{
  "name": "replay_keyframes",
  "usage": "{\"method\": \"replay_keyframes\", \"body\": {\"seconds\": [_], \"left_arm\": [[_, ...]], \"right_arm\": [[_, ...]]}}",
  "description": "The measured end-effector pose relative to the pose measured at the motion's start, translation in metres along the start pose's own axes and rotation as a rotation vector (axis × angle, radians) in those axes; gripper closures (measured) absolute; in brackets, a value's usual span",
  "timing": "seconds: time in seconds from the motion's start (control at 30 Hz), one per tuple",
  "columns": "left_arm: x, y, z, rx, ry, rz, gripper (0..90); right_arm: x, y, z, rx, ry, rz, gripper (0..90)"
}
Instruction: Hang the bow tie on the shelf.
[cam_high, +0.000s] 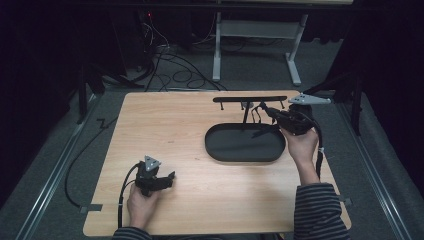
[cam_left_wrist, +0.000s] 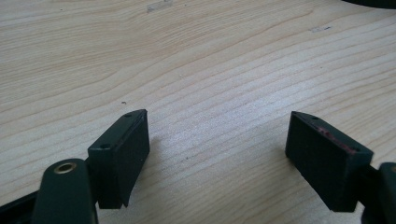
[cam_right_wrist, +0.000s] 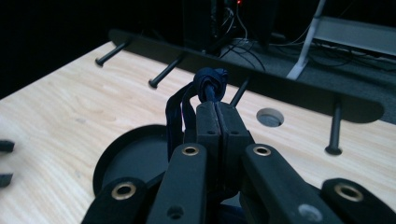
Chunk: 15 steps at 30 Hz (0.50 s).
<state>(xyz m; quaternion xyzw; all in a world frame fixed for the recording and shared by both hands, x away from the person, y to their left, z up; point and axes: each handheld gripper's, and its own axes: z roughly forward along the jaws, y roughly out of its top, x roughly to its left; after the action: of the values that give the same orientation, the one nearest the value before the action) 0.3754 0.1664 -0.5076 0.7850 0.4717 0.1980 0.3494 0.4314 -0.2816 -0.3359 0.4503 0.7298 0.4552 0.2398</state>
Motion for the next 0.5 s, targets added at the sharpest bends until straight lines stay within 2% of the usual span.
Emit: {"method": "replay_keyframes", "body": {"seconds": [0.3,0.5], "left_arm": [[0.0,0.0,0.0,0.0,-0.001,0.0,22.1],[0.0,0.0,0.0,0.0,-0.001,0.0,22.1]], "right_arm": [[-0.006,0.004,0.012,0.003,-0.034,0.01,90.0],[-0.013,0.003,0.018,0.024,-0.079,0.022,90.0]]}}
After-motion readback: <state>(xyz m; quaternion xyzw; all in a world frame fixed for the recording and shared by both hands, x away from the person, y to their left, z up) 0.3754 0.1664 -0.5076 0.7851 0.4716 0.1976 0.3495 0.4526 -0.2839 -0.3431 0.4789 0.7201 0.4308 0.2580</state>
